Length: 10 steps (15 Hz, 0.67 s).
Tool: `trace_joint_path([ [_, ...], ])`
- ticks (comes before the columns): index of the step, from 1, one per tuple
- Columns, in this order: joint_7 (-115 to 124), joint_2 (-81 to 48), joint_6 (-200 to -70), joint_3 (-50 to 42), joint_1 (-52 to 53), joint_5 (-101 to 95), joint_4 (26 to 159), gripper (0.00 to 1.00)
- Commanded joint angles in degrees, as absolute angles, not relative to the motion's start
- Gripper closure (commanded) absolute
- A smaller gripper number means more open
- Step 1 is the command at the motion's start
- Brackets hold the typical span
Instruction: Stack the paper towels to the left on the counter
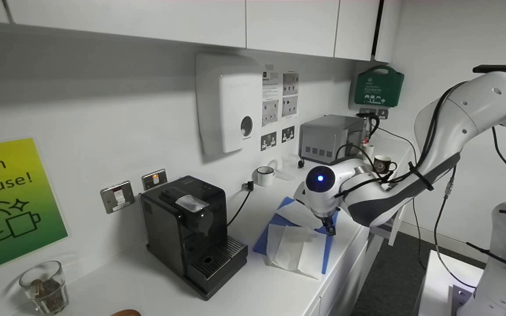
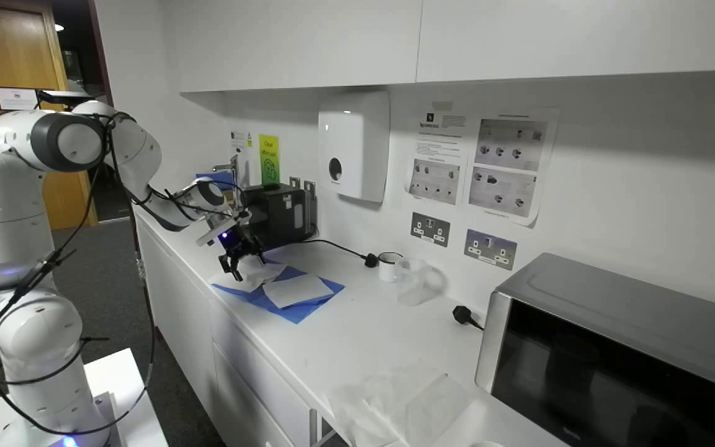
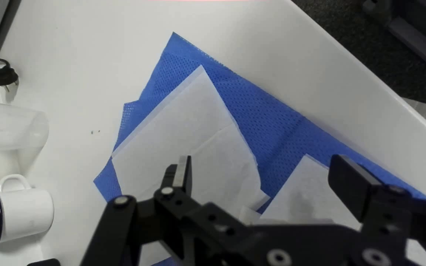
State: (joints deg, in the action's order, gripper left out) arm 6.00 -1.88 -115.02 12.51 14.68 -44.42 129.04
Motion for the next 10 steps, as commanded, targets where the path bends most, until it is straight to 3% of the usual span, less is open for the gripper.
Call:
trace_joint_path([
  [1,0.42,1.20,-117.90,12.02,13.43,-47.65,132.49,0.00],
  [10,-8.63,3.83,-129.92,10.04,10.98,-51.33,137.38,0.00],
])
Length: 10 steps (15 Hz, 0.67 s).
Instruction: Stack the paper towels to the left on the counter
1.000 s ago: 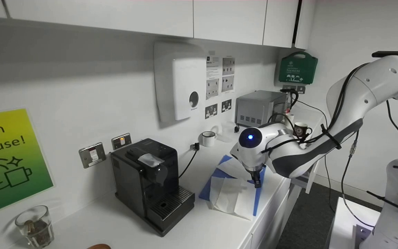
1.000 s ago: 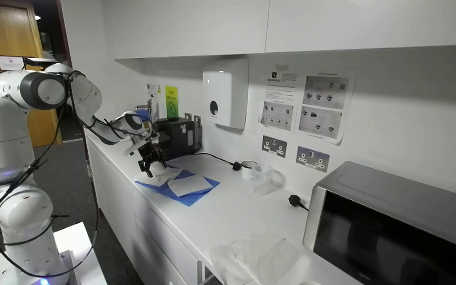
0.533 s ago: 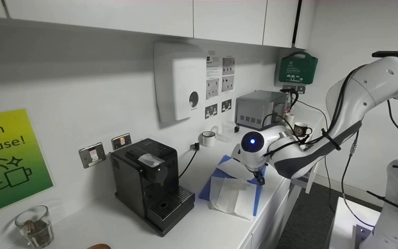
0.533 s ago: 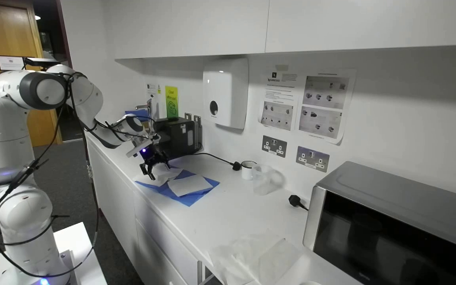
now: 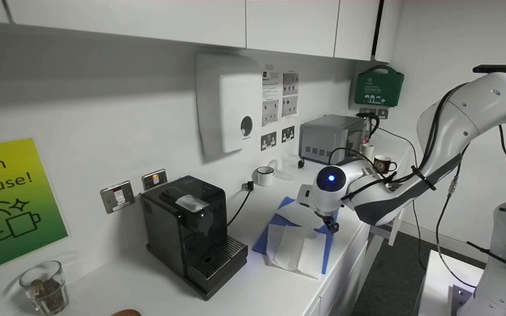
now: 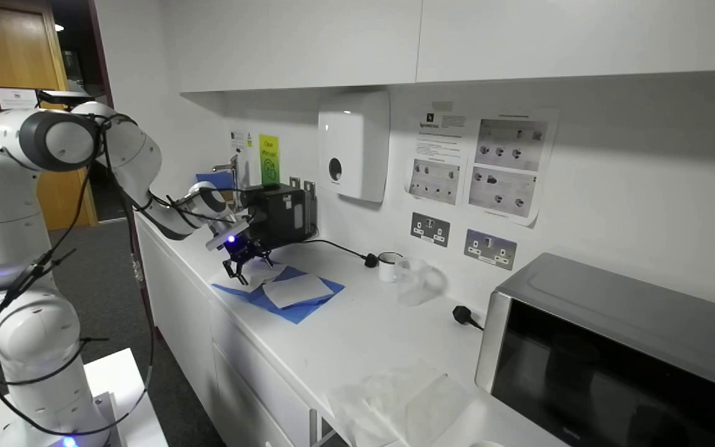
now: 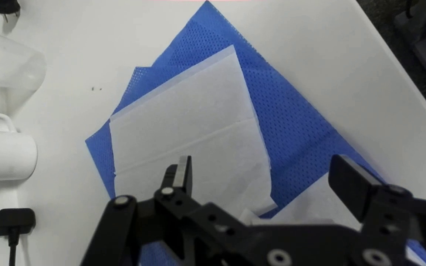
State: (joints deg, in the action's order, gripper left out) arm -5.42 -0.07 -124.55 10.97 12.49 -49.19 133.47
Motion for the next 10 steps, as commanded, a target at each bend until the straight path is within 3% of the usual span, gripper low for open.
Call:
trace_joint_path([
  [1,-9.20,4.25,-131.52,9.68,10.69,-51.43,137.97,0.00],
  [10,-10.22,6.61,-145.47,6.42,8.06,-52.30,142.55,0.00],
])
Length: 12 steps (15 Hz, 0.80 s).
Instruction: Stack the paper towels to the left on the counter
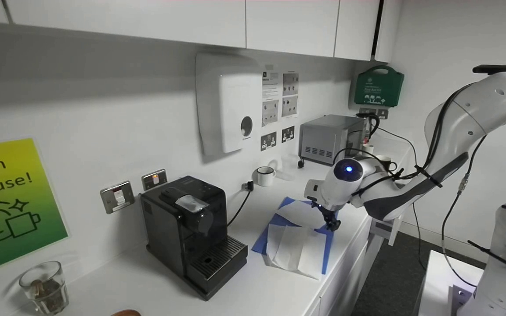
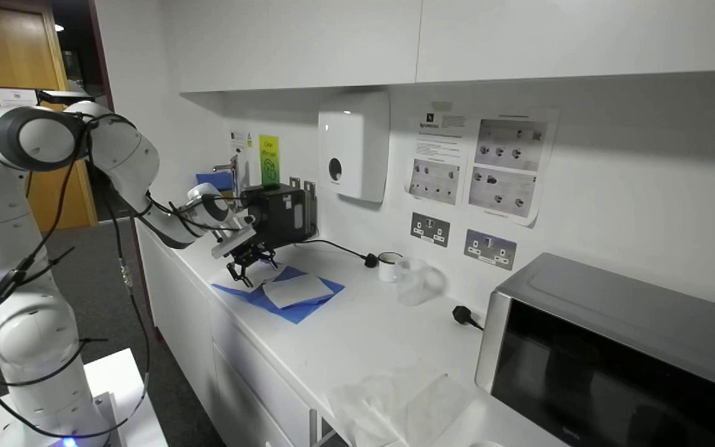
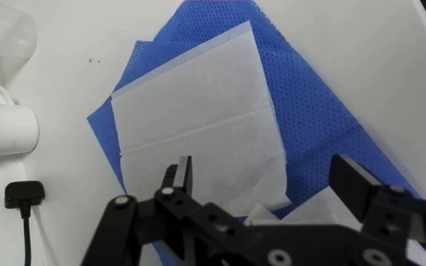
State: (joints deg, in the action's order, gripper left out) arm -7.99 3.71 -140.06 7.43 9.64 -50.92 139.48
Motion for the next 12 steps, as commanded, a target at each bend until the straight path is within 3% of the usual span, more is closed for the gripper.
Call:
trace_joint_path([
  [1,-10.32,6.70,-146.92,6.12,7.81,-52.24,142.89,0.00],
  [12,-12.15,6.06,-157.16,3.74,5.57,-51.73,144.36,0.00],
])
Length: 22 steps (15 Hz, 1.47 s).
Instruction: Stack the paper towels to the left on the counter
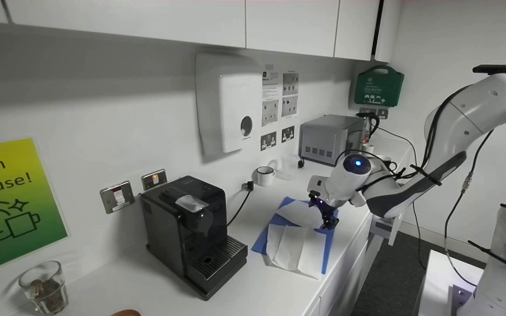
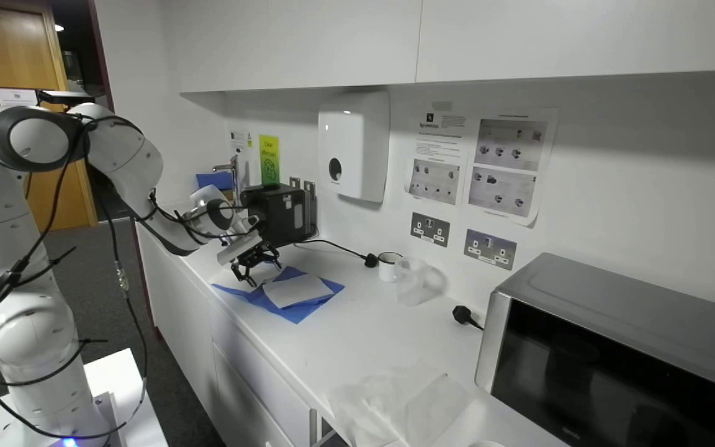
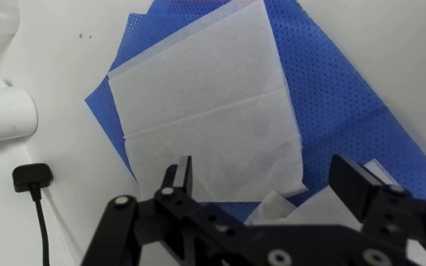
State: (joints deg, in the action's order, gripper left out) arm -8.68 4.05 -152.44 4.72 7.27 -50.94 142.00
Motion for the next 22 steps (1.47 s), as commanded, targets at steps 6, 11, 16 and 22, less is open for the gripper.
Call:
trace_joint_path([
  [6,-13.37,5.10,-161.05,2.65,4.82,-51.13,144.60,0.00],
  [11,-15.07,4.39,-162.57,2.54,4.74,-50.13,143.98,0.00],
  [16,-15.95,3.92,-162.24,2.71,4.86,-49.86,143.65,0.00],
  [22,-15.33,4.21,-161.41,2.99,5.06,-49.72,143.81,0.00],
])
